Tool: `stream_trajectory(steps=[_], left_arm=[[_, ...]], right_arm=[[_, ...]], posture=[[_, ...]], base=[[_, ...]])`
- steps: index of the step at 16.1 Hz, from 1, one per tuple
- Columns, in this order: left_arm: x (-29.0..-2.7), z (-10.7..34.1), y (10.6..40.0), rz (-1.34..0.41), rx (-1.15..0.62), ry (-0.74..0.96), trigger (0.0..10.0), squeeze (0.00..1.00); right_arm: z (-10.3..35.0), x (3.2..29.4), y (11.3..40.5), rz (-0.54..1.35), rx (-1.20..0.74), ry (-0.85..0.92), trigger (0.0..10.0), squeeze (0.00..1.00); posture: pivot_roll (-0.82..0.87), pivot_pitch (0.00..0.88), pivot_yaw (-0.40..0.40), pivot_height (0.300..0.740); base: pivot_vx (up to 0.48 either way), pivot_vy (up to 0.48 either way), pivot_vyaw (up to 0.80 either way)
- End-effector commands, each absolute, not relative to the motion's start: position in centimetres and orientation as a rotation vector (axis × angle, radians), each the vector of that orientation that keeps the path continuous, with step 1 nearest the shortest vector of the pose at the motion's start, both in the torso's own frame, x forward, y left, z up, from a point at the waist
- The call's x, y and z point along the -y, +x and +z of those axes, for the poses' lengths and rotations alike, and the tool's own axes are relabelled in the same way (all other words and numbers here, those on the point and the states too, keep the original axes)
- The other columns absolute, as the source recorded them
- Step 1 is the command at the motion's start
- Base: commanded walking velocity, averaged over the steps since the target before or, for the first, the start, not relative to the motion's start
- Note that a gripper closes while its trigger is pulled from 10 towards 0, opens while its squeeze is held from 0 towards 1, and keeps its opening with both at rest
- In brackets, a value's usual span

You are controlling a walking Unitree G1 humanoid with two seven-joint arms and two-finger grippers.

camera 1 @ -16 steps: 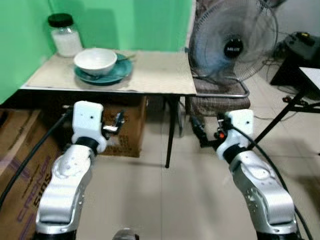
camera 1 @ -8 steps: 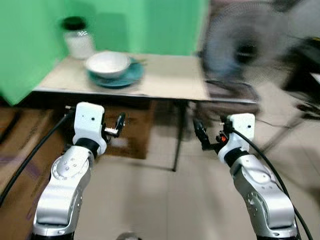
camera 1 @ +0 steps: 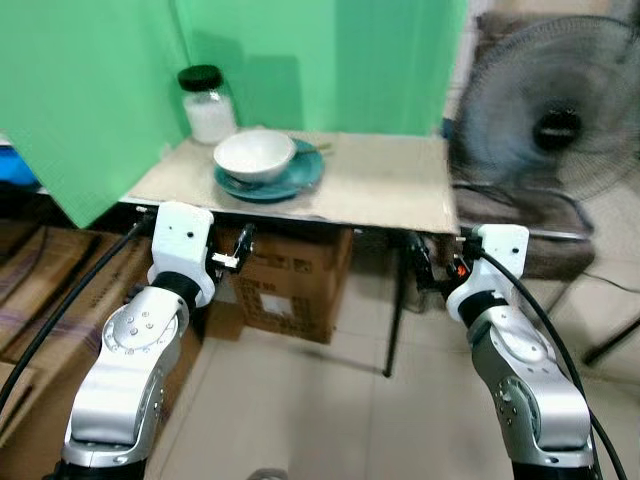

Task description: Setting the table

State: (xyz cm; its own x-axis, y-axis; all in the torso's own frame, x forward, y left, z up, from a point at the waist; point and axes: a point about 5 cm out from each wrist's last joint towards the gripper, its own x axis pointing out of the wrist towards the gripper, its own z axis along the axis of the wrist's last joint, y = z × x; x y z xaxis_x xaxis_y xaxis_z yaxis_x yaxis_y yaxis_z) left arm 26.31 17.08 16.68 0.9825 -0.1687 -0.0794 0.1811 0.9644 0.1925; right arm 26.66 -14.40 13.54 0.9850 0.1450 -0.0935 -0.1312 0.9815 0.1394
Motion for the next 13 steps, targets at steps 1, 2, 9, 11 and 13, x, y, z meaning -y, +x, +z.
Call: stream_trajectory(steps=[1, 2, 9, 11, 13], left_arm=[[-17.2, 16.6, 26.4, -0.171, -0.072, 0.209, 10.0, 0.00], [-17.1, 16.6, 26.4, -0.180, -0.074, 0.210, 10.0, 0.00], [-17.3, 16.6, 26.2, -0.185, -0.073, 0.221, 10.0, 0.00], [-17.0, 16.7, 26.1, -0.197, -0.070, 0.212, 10.0, 0.00], [-16.9, 16.7, 26.1, -0.198, -0.069, 0.218, 10.0, 0.00]], right_arm=[[14.0, 13.8, 26.9, 0.166, -0.091, 0.129, 10.0, 0.00], [14.2, 13.7, 27.1, 0.187, -0.086, 0.119, 10.0, 0.00], [14.7, 13.3, 27.8, 0.212, -0.066, 0.149, 10.0, 0.00], [15.1, 13.2, 28.1, 0.260, -0.053, 0.117, 10.0, 0.00], [15.1, 13.2, 28.3, 0.273, -0.054, 0.102, 10.0, 0.00]], posture=[[0.15, 0.000, 0.043, 0.740], [0.15, 0.000, 0.043, 0.740], [0.16, 0.000, 0.023, 0.740], [0.17, 0.000, 0.020, 0.740], [0.17, 0.000, 0.012, 0.740]], base=[[0.341, 0.000, 0.00], [0.341, 0.000, 0.00], [0.337, 0.000, 0.34], [0.326, 0.000, 0.00], [0.322, 0.000, 0.00]])
